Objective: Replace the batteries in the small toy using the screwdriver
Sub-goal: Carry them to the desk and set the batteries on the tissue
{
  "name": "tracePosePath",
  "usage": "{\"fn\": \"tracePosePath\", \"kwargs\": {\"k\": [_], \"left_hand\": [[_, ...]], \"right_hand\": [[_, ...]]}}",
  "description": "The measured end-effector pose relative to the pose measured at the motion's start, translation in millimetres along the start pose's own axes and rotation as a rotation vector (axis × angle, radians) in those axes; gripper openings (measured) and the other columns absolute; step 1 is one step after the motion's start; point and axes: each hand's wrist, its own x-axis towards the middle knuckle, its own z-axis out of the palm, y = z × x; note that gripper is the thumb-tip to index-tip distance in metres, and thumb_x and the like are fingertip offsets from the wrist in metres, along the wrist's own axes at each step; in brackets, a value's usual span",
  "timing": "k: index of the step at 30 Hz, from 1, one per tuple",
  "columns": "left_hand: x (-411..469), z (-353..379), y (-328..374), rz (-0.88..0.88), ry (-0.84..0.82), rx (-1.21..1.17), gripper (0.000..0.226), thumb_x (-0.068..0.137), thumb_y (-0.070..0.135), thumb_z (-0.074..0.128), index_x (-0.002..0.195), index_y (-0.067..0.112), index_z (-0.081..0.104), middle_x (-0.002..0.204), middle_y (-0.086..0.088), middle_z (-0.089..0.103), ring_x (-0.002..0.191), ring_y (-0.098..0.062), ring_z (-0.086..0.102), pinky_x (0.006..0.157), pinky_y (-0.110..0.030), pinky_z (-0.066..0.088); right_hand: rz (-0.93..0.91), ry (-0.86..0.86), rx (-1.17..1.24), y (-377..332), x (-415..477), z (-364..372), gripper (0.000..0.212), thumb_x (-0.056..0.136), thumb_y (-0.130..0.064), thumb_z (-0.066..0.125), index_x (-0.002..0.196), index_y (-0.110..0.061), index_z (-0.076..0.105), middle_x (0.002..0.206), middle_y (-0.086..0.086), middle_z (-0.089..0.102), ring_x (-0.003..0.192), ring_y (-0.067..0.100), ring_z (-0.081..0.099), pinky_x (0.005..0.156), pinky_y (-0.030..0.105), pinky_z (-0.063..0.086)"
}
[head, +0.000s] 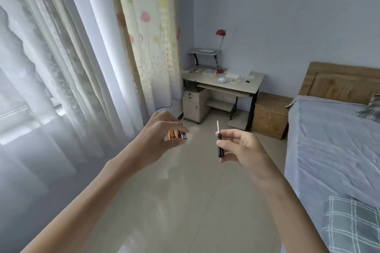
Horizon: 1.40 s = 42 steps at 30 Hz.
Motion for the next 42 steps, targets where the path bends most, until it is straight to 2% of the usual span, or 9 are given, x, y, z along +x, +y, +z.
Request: {"fn": "tracePosePath", "kwargs": {"k": [4,10,14,17,23,30,34,38,42], "left_hand": [[79,-6,-24,0.049,0.023,0.003,0.025,0.095,0.041,0.079,0.120,0.043,0.078,0.121,0.018,0.056,0.122,-0.014,0.052,0.102,-0.039,0.052],[178,13,-71,0.106,-0.004,-0.049,0.026,0.094,0.039,0.081,0.120,0.043,0.079,0.121,0.018,0.056,0.122,-0.014,0.053,0.106,-0.042,0.051],[332,31,-161,0.141,-0.020,-0.074,0.027,0.094,0.036,0.081,0.121,0.041,0.080,0.121,0.016,0.057,0.121,-0.015,0.051,0.104,-0.034,0.048],[397,34,-197,0.178,-0.071,-0.122,0.025,0.095,0.035,0.081,0.120,0.039,0.080,0.122,0.015,0.057,0.122,-0.016,0.051,0.103,-0.022,0.042],[413,38,-210,0.205,-0.038,-0.096,0.026,0.094,0.034,0.083,0.119,0.039,0.081,0.121,0.014,0.058,0.120,-0.017,0.054,0.105,-0.038,0.048],[548,47,-275,0.262,-0.092,-0.180,0.027,0.094,0.033,0.084,0.119,0.039,0.081,0.121,0.013,0.059,0.121,-0.019,0.054,0.105,-0.035,0.048],[606,69,-300,0.287,-0.118,-0.192,0.026,0.094,0.033,0.084,0.118,0.039,0.081,0.118,0.016,0.058,0.120,-0.014,0.052,0.101,-0.024,0.042],[675,94,-319,0.291,-0.143,-0.143,0.025,0.094,0.033,0.083,0.119,0.038,0.081,0.119,0.014,0.056,0.115,-0.012,0.049,0.099,-0.014,0.036],[760,114,-327,0.326,-0.144,-0.092,0.025,0.094,0.032,0.083,0.119,0.034,0.081,0.122,0.011,0.057,0.118,-0.014,0.048,0.103,-0.027,0.041]], "right_hand": [[-0.013,0.036,-0.011,-13,66,-17,0.021,0.094,-0.001,0.074,0.115,-0.003,0.074,0.091,0.014,0.071,0.073,0.024,0.067,0.063,0.037,0.062],[0.013,0.093,-0.036,-19,158,-33,0.020,0.095,0.001,0.073,0.114,-0.001,0.074,0.088,0.013,0.070,0.071,0.024,0.067,0.061,0.035,0.062],[-0.006,0.185,-0.067,-12,312,-38,0.020,0.095,0.000,0.073,0.115,-0.003,0.074,0.089,0.014,0.071,0.069,0.023,0.068,0.062,0.036,0.062],[0.018,0.253,-0.063,-16,374,-37,0.020,0.095,0.001,0.072,0.115,-0.003,0.074,0.089,0.015,0.071,0.070,0.023,0.068,0.061,0.035,0.062],[0.024,0.259,-0.064,-17,383,-41,0.021,0.095,0.002,0.072,0.115,-0.004,0.074,0.086,0.012,0.071,0.069,0.022,0.067,0.061,0.034,0.061],[0.036,0.342,-0.038,-23,504,-46,0.021,0.096,0.000,0.071,0.116,-0.005,0.074,0.089,0.014,0.070,0.070,0.027,0.067,0.069,0.042,0.063],[0.060,0.383,-0.055,-21,561,-61,0.021,0.096,0.000,0.071,0.116,-0.005,0.073,0.089,0.012,0.071,0.068,0.028,0.068,0.076,0.051,0.062],[0.060,0.395,-0.036,-18,636,-96,0.021,0.096,0.000,0.072,0.117,-0.004,0.073,0.092,0.014,0.070,0.068,0.028,0.067,0.067,0.040,0.064],[0.036,0.401,-0.015,-16,713,-139,0.024,0.095,0.000,0.074,0.118,-0.005,0.073,0.103,0.026,0.072,0.075,0.028,0.069,0.069,0.045,0.064]]}}
